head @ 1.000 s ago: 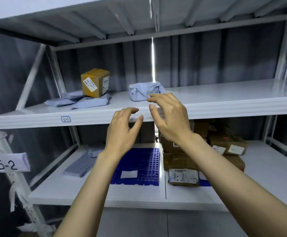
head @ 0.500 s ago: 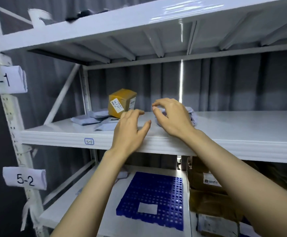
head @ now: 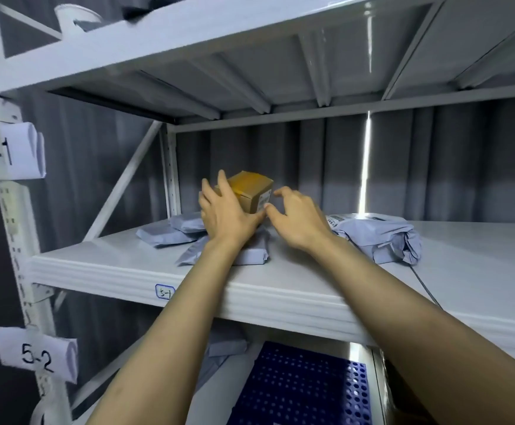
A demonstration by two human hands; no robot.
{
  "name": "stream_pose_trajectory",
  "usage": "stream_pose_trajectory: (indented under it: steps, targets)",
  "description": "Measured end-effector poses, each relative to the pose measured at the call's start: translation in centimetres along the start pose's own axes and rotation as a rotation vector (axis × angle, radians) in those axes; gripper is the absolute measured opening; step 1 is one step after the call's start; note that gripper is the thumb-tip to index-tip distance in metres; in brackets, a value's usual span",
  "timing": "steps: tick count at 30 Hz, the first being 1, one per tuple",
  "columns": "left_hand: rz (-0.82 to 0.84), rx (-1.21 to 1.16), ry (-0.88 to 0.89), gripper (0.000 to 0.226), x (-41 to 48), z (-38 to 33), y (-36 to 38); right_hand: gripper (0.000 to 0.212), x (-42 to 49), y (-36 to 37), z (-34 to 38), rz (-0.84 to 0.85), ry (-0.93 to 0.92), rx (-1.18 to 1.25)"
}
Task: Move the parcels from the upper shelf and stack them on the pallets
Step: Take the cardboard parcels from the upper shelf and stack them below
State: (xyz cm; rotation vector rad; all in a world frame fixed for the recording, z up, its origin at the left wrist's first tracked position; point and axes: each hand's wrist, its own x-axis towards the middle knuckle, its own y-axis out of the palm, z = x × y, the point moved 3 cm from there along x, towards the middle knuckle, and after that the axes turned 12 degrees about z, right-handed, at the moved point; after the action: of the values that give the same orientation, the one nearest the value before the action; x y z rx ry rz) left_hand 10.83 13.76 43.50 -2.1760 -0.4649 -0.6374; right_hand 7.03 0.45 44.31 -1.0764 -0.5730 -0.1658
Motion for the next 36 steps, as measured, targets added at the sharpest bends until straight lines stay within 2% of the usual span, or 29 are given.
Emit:
stream_pose_trajectory:
  steps: [2,5,9,16,18,23,27,30,34,36]
  targets:
    - [0.047,-0.045,-0.029,0.114,0.9,0.5,0.7,0.045,0.2,0.1,0.0,-0.024,-0.011,-0.020]
    - [0.110,-0.076,-0.046,0.107,1.3,0.7,1.2,0.042,0.1,-0.1,0.4,-0.076,-0.050,-0.083]
    - [0.088,-0.128,-0.008,0.098,0.5,-0.2,0.6,0.042,-0.1,-0.2,0.5,-0.090,-0.053,-0.112]
    - [-0.032,-0.317,0.096,0.095,-3.0,-2.6,-1.6,0.067,-1.0,-1.1,-0.8,-0.175,0.035,0.286]
    - [-0.053,-0.405,0.100,0.091,-4.3,-2.8,-2.4,0.069,-1.8,-1.5,-1.1,-0.223,0.070,0.354]
    - [-0.044,-0.662,0.042,0.085,-8.1,-2.6,-3.6,0.061,-5.6,-1.7,-0.4,-0.375,0.030,0.502]
    - [-0.024,-0.775,0.054,0.060,-12.5,-3.0,-4.3,0.054,-10.7,-1.4,0.6,-0.540,-0.074,0.569]
    - [0.015,-0.896,0.060,0.061,-16.0,-3.5,-4.4,0.049,-15.4,-1.4,0.9,-0.654,-0.079,0.578]
    - [0.082,-1.037,0.085,0.045,-20.7,-4.8,-4.3,0.044,-21.5,-1.5,0.8,-0.791,-0.077,0.618]
    - [0.124,-1.114,0.098,0.049,-22.9,-5.2,-4.0,0.041,-24.4,-1.4,0.1,-0.831,-0.064,0.656]
